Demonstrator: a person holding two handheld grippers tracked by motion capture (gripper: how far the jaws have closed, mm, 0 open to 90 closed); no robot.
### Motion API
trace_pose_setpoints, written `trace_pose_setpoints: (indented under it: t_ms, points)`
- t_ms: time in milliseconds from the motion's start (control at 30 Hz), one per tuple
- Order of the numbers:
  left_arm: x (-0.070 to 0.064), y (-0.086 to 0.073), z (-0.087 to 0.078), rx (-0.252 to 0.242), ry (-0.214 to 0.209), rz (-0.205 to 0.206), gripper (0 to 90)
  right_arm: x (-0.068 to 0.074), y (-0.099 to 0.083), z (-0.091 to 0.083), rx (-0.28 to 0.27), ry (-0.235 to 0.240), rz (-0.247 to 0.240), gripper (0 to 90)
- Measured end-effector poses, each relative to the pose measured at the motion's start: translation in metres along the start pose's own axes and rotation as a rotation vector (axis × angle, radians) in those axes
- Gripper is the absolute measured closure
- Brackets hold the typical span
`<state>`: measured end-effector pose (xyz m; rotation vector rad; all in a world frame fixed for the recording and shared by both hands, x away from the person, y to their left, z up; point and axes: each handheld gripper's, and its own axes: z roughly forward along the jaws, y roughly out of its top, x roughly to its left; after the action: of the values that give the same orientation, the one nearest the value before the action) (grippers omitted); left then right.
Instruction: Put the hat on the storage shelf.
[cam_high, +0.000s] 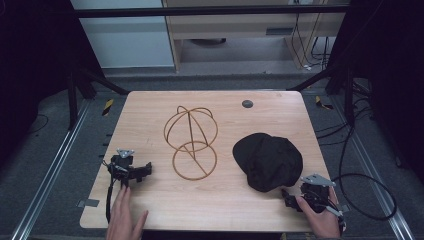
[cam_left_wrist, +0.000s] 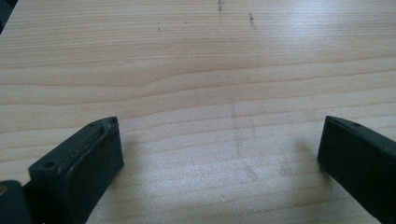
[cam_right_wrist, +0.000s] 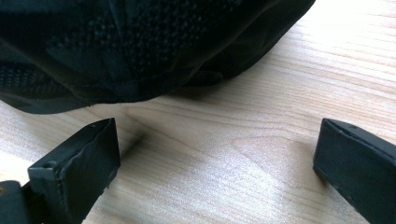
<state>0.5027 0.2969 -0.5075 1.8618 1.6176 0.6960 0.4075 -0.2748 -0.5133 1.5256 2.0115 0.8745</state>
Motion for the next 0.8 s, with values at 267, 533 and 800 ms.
trace_pose_setpoints:
  t_ms: [267, 533, 800]
  points:
    - [0.001, 0.0, 0.0, 0.001, -0.007, 0.007, 0.0, -0.003, 0.004, -0.01, -0.008, 0.027, 0.023, 6.7]
    - [-0.001, 0.0, 0.0, -0.001, 0.009, -0.01, 0.0, -0.002, 0.023, -0.042, 0.009, 0.065, -0.047, 9.5]
    - [-0.001, 0.0, 0.0, 0.0, 0.008, -0.009, 0.0, -0.002, 0.068, -0.073, 0.078, 0.087, -0.128, 9.6]
